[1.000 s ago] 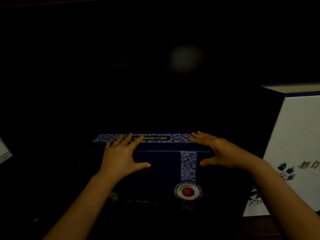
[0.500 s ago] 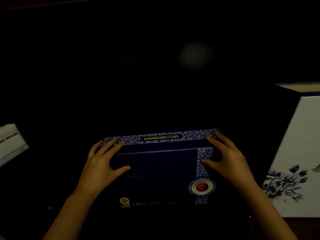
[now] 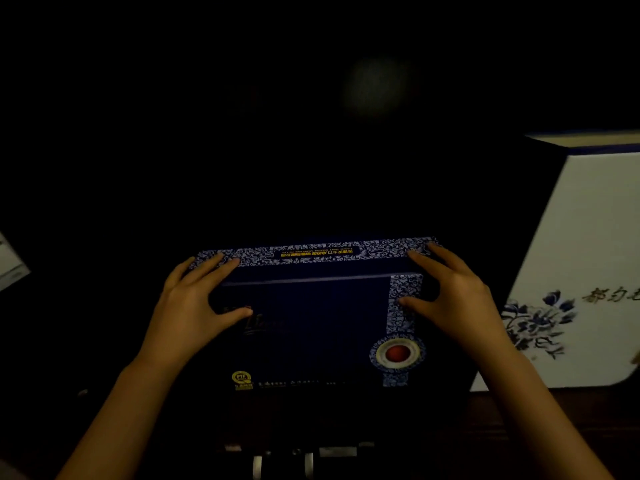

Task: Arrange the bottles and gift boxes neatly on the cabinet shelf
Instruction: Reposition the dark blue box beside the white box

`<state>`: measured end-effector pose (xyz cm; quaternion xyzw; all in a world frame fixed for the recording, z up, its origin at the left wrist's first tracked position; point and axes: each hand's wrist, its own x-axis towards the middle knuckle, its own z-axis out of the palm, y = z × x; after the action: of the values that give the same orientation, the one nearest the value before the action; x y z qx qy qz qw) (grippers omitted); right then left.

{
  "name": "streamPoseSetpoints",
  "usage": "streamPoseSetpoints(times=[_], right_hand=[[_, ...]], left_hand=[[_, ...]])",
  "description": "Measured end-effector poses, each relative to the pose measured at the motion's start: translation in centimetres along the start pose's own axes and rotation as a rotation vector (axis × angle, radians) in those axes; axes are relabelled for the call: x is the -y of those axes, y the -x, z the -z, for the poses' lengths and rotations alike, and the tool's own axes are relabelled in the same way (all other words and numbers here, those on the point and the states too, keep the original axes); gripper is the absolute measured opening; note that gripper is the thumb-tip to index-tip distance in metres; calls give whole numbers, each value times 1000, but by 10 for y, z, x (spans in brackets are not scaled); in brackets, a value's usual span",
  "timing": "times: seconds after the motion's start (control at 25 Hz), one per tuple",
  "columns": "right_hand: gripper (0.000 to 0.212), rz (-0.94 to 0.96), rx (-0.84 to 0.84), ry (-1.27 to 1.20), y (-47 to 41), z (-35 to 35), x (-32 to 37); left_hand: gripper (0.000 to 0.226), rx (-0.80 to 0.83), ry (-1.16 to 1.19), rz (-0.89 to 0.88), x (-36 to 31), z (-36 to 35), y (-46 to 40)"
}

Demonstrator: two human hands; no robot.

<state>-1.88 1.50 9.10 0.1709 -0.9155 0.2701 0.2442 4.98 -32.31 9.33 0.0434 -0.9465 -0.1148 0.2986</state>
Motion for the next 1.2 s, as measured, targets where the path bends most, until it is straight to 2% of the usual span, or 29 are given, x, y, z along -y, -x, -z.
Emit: streamPoseSetpoints(times=[0.56,0.76,0.84,0.96,1.08,1.2], right_hand=[[71,-3,1,-4,1,1,1],[74,14,79,0,1,2,-1],[76,38,116,3,5,7,-3],[76,68,158,1,15,24,-9],[73,104,201,-12,35,47,-19],[67,108,256,-16,71,82,-41]], left_hand=[[84,0,-6,-3,0,-1,1],[85,16,-140,20,-3,-2,3],[84,35,-239,30,-17,-4,6],[83,105,-245,40,-52,-6,16],[81,189,-175,-15,-95,-2,29],[78,250,-26,-151,-161,-1,52]])
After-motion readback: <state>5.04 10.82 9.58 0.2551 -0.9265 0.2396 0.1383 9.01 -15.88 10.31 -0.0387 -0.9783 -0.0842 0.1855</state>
